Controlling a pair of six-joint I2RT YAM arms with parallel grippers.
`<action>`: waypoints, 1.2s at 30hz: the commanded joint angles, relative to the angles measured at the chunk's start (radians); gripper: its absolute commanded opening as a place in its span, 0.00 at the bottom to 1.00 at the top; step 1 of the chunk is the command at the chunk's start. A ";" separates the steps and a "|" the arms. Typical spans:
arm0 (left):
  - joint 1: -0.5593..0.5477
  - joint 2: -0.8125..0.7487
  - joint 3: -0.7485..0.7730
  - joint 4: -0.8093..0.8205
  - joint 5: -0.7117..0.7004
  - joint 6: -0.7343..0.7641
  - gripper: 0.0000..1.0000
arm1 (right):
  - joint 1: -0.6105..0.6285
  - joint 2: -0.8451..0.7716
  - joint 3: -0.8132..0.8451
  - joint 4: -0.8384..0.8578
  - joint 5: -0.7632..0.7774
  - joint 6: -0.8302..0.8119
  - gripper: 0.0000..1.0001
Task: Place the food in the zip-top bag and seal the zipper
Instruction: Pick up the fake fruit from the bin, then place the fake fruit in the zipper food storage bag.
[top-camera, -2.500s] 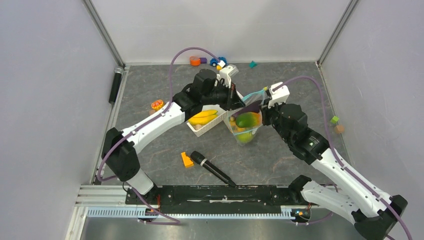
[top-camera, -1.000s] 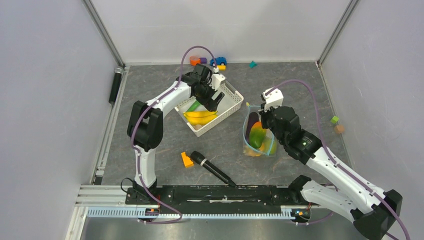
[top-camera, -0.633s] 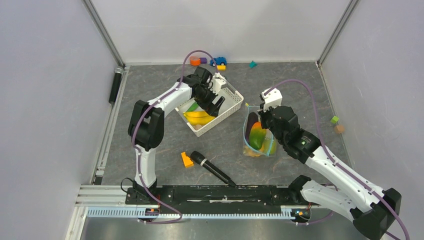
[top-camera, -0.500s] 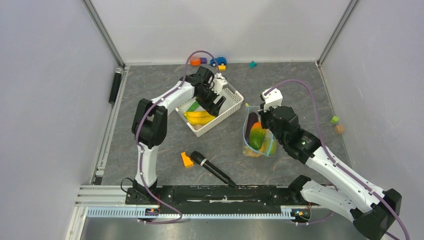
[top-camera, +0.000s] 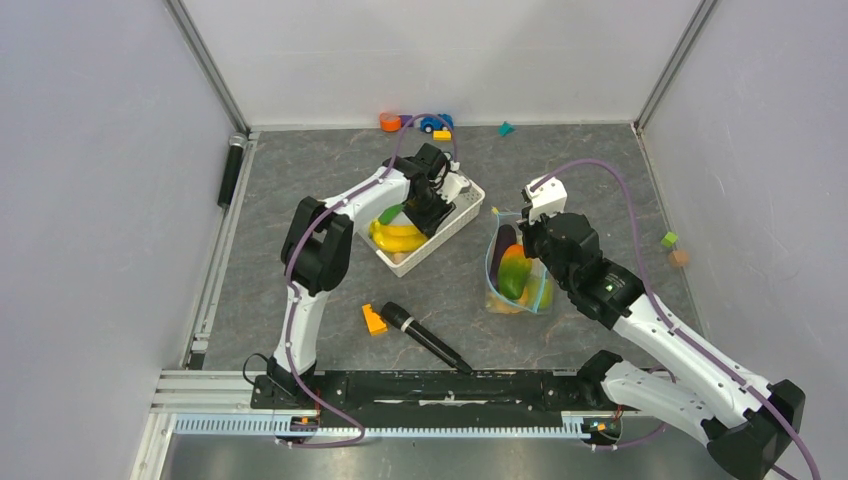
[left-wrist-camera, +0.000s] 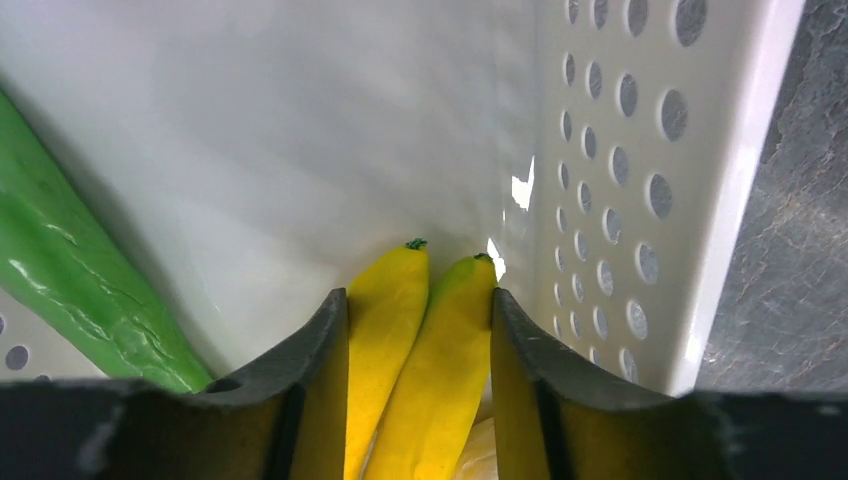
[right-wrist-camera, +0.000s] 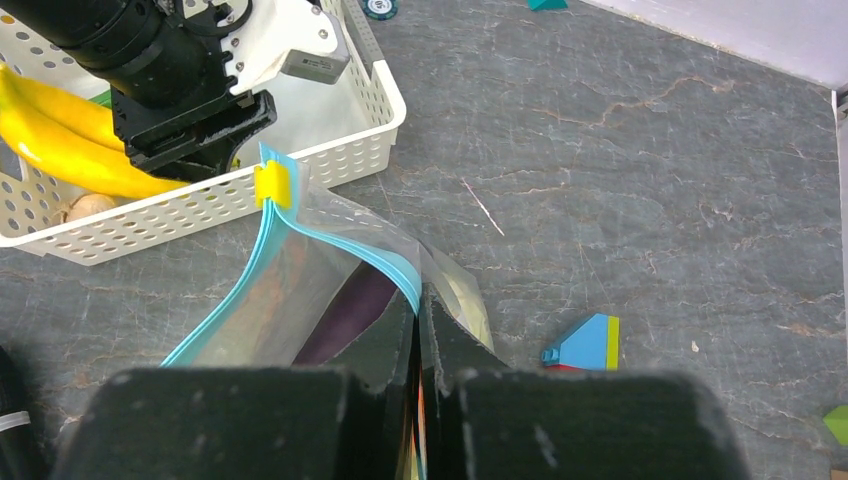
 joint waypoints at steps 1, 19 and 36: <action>-0.002 0.001 0.036 -0.030 -0.029 0.020 0.37 | 0.002 -0.021 0.008 0.023 0.006 -0.005 0.05; -0.006 -0.224 -0.108 0.185 -0.103 -0.049 0.23 | 0.002 -0.016 0.008 0.023 0.017 -0.006 0.06; 0.005 -0.282 -0.264 0.285 -0.234 0.039 1.00 | 0.001 -0.026 0.009 0.020 0.008 -0.006 0.07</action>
